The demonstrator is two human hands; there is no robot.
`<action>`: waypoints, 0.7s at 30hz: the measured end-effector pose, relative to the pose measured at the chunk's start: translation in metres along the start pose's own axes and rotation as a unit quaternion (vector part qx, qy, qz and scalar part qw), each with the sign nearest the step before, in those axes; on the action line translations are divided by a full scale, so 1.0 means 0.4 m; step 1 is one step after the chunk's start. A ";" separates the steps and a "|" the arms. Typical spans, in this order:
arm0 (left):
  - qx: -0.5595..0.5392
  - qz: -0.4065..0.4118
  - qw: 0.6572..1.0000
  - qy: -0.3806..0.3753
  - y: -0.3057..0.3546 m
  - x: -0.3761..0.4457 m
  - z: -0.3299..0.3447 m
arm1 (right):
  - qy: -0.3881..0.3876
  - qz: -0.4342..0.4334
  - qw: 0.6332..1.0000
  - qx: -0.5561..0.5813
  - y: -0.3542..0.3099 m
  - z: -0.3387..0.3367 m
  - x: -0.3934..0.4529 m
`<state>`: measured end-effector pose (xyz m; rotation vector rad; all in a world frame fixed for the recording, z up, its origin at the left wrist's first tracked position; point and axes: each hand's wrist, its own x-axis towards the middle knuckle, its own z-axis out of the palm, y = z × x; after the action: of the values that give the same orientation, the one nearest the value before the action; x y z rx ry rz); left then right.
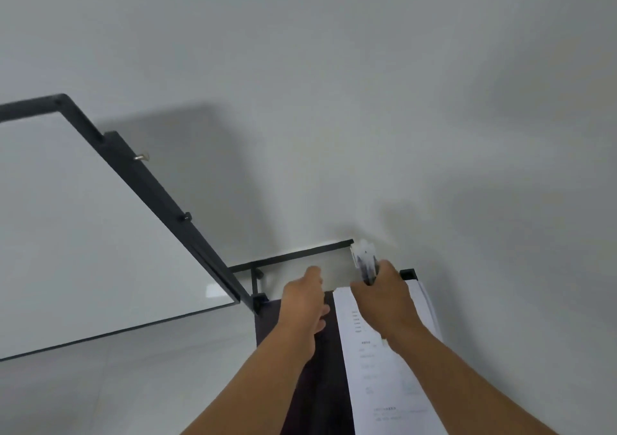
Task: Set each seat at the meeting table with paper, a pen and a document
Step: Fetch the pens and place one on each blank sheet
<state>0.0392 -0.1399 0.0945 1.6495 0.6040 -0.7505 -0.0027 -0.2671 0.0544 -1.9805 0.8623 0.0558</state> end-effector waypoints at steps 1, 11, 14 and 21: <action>-0.008 0.013 1.000 0.006 0.024 -0.015 -0.022 | 0.007 -0.012 1.000 0.024 -0.039 -0.009 -0.014; -0.111 0.130 0.984 0.056 0.181 -0.199 -0.260 | 0.014 -0.178 0.969 0.173 -0.378 -0.028 -0.201; -0.149 0.151 0.973 0.092 0.196 -0.282 -0.347 | -0.026 -0.225 0.954 0.197 -0.472 -0.006 -0.267; -0.229 0.183 0.938 0.185 0.139 -0.452 -0.518 | -0.146 -0.327 0.910 0.207 -0.601 0.059 -0.444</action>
<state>-0.0079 0.0532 0.2926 1.4083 0.6497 -0.0116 0.0129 -0.0771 0.2861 -1.7005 -0.0175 -0.1997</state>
